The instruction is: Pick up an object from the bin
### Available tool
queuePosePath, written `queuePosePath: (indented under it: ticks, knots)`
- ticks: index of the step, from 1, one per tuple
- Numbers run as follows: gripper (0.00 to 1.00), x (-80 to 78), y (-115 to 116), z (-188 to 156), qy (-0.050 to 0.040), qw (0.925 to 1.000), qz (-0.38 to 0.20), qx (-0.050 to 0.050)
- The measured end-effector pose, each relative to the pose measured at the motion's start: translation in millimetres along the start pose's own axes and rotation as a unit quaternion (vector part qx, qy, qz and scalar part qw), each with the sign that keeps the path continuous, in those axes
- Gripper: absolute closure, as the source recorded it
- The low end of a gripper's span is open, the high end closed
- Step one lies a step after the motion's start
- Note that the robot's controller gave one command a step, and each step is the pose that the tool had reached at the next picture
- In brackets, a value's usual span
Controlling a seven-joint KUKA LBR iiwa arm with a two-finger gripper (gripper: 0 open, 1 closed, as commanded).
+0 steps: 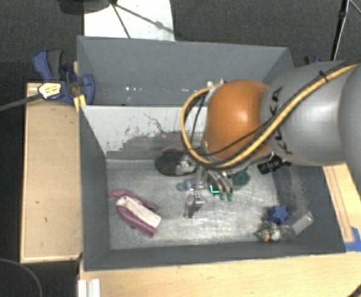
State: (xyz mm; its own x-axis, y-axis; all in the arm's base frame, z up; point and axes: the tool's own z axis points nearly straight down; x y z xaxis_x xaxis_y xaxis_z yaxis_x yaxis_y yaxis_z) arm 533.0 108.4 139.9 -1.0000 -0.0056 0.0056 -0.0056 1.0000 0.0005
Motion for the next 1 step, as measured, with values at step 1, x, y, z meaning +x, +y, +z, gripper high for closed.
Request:
queuePosePath:
  ticks: [1]
  knots:
    - [0.0,-40.1,-28.1,65.5,0.0056,0.9945,-0.104,-0.001]
